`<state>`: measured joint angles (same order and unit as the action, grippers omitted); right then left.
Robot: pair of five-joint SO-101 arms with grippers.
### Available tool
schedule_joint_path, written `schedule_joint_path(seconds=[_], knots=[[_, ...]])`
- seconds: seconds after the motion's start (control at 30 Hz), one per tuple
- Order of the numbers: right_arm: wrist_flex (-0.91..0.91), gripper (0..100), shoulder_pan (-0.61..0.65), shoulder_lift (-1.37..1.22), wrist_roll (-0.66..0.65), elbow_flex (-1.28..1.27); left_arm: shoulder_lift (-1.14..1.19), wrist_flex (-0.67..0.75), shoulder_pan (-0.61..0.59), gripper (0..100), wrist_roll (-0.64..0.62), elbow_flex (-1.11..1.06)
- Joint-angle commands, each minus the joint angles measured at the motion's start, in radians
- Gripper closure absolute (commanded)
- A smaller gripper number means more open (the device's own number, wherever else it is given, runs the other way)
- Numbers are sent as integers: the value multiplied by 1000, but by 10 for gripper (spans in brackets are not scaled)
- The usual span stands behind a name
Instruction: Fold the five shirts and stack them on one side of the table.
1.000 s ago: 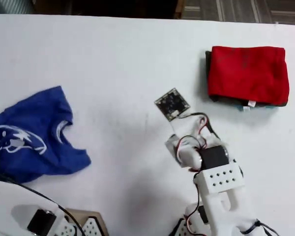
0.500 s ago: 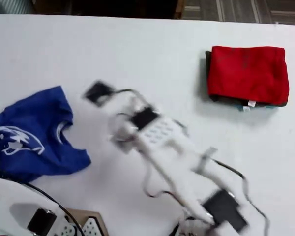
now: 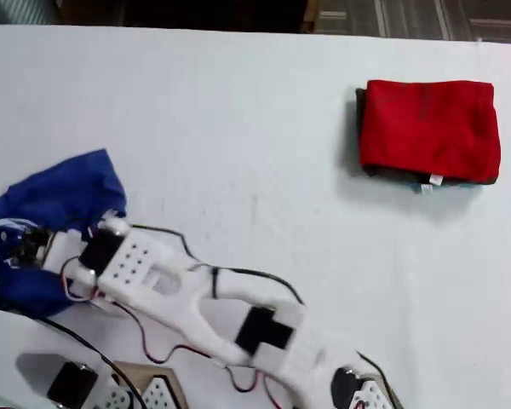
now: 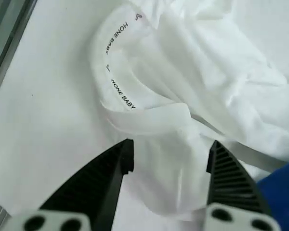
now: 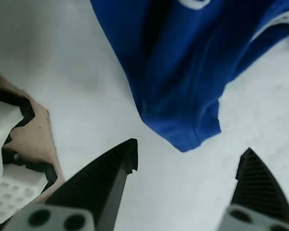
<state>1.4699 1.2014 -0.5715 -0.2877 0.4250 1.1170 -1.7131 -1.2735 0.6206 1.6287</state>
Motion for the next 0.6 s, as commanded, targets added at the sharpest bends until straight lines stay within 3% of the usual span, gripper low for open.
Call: schedule_joint_path(seconds=[0.0,0.2,0.27,0.33,0.43,0.5,0.57], knots=[[7,673,8,-85,3,121,-28,-8,-6,737,9,35],[10,687,4,-246,0,261,-28,-8,-9,737,9,35],[31,785,-8,-285,3,296,-28,-9,-9,737,9,35],[62,978,-30,-308,6,345,-28,-9,-9,737,9,35],[140,937,-91,-317,0,399,-28,-9,-8,737,9,35],[188,988,-151,-315,-2,442,-28,-9,-3,737,9,35],[254,978,-228,-314,-2,509,-28,-9,-2,737,9,35]])
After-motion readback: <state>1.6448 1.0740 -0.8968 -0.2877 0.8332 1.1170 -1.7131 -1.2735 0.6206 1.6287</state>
